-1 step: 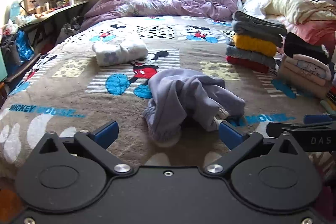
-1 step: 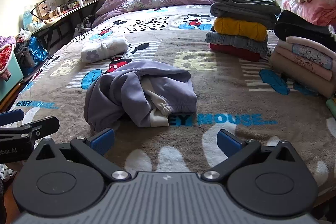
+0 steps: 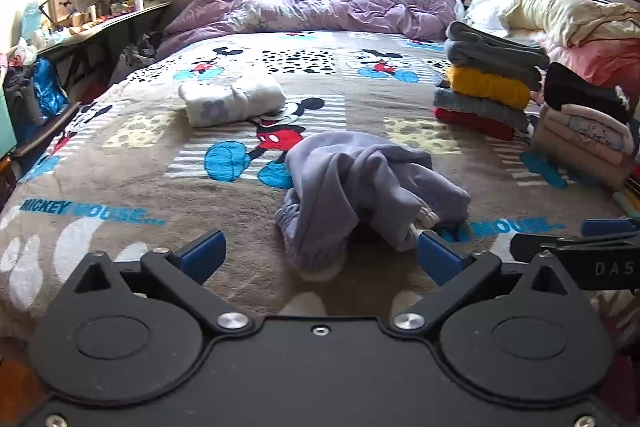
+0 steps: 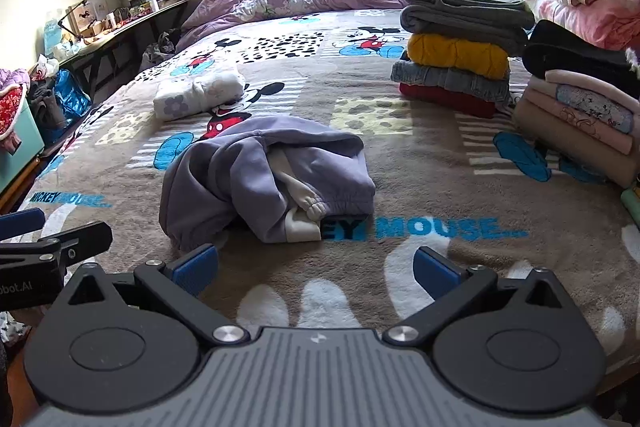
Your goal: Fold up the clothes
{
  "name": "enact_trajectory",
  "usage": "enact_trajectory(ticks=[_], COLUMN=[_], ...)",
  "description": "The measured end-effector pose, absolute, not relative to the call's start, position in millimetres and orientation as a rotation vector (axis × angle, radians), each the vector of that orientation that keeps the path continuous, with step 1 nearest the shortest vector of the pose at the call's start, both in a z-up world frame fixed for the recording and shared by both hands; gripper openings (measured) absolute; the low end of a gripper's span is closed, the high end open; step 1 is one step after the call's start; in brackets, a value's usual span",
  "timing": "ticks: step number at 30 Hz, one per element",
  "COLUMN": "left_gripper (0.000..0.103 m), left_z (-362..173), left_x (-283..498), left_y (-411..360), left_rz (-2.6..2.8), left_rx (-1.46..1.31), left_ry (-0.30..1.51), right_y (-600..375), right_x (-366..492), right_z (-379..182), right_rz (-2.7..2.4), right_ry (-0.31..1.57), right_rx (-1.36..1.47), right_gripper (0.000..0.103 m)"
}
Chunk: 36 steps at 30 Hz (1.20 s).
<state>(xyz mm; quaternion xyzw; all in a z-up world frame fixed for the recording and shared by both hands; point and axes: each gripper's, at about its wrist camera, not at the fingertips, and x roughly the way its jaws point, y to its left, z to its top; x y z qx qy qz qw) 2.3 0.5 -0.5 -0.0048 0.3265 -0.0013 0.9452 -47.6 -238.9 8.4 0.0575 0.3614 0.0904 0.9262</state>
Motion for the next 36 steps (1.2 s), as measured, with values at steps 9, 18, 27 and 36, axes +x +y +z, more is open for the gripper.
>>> enact_trajectory(ticks=[9, 18, 27, 36], left_gripper=[0.103, 0.103, 0.103, 0.103], left_z=[-2.9, -6.2, -11.3, -12.1], left_x=[5.4, 9.2, 9.7, 10.5], left_y=[3.6, 9.4, 9.1, 7.9], left_rz=[0.002, -0.015, -0.015, -0.02], left_rx=[-0.011, -0.031, -0.034, -0.035], left_ry=[0.644, 0.658, 0.663, 0.662], right_y=[-235.2, -228.5, -228.6, -228.5], right_x=[-42.9, -44.3, -43.2, -43.8], right_z=[10.3, 10.1, 10.0, 6.4], right_rz=[0.189, 0.193, 0.185, 0.186], right_ry=[0.749, 0.745, 0.746, 0.752], right_rx=[0.09, 0.072, 0.058, 0.058], right_gripper=[0.103, 0.103, 0.103, 0.103])
